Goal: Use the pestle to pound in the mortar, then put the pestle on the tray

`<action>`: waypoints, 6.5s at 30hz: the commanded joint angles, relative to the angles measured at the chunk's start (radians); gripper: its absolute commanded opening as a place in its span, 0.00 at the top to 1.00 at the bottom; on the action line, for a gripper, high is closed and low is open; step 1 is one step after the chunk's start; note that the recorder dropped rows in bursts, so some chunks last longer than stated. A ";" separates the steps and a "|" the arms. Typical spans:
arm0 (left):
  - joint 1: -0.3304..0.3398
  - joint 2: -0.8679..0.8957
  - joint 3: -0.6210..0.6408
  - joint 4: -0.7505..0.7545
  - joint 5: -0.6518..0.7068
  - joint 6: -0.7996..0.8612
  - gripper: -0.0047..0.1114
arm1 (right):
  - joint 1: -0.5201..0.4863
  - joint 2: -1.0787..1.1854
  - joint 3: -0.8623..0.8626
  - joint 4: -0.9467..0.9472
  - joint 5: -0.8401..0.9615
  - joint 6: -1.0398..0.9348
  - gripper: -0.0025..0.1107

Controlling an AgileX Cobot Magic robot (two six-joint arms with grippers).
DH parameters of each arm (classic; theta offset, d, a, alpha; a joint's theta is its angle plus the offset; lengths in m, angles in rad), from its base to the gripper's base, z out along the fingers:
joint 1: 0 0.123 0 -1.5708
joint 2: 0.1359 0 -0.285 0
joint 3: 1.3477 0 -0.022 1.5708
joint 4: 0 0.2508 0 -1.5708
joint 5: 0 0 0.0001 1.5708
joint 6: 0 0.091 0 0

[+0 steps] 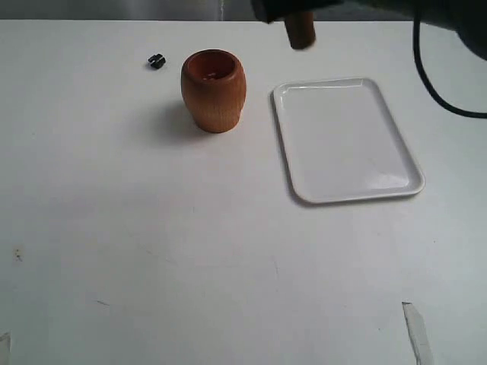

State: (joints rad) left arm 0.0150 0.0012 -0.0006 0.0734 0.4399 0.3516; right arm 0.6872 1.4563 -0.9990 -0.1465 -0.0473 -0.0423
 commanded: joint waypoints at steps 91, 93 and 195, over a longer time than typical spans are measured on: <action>-0.008 -0.001 0.001 -0.007 -0.003 -0.008 0.96 | -0.217 -1.172 0.999 -0.588 -0.051 0.824 0.98; -0.008 -0.001 0.001 -0.007 -0.003 -0.008 0.96 | -0.217 -1.172 0.999 -0.691 -0.047 0.824 0.98; -0.008 -0.001 0.001 -0.007 -0.003 -0.008 0.96 | -0.584 -1.456 0.999 0.317 0.387 -0.122 0.98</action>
State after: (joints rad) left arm 0.0150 0.0012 -0.0006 0.0734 0.4399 0.3516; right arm 0.0990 0.0063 -0.0024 0.1669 0.3382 -0.1636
